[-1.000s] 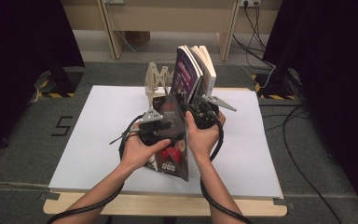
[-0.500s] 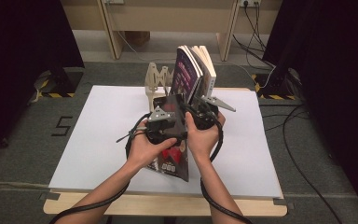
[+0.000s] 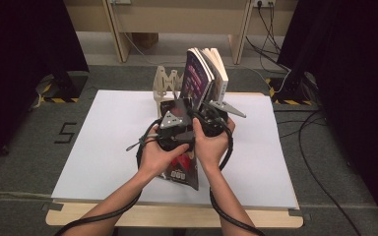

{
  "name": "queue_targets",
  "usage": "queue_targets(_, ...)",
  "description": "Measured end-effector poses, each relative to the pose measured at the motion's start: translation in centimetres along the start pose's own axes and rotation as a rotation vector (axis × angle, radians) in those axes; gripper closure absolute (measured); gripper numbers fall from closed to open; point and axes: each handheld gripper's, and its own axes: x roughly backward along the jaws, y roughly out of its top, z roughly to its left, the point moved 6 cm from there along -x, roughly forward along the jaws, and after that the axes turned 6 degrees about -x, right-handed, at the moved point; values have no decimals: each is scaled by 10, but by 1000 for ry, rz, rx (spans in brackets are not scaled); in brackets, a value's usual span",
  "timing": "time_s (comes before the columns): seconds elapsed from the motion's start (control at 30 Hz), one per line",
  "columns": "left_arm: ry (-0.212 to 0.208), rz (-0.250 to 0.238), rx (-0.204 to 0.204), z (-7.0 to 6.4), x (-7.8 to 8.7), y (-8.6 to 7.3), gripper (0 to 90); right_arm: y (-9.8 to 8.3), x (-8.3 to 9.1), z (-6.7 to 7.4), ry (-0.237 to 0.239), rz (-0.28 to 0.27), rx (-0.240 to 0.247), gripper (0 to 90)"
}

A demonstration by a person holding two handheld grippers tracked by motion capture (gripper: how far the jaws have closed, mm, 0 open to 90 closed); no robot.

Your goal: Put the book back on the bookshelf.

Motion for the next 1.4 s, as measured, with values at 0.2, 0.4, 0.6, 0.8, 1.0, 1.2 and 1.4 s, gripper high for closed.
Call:
queue_targets(0.2,49,-37,-55,3,13,5,430,9,6,15,32,-39,22,876)
queue_targets(0.4,68,-55,-75,8,21,6,467,14,10,25,52,-69,37,877)
queue_targets(0.6,101,-45,-95,14,21,3,502,13,10,31,46,-84,75,877)
queue_targets(0.8,108,-28,-87,15,16,-5,507,6,8,30,33,-62,80,877)
queue_targets(1.0,119,-18,-76,16,11,-6,466,2,6,29,24,-66,85,877)
queue_targets(1.2,123,-15,-45,21,8,-7,451,-1,6,32,26,-61,95,876)
queue_targets(1.4,125,1,-43,22,7,-9,470,-4,3,34,32,-55,88,872)
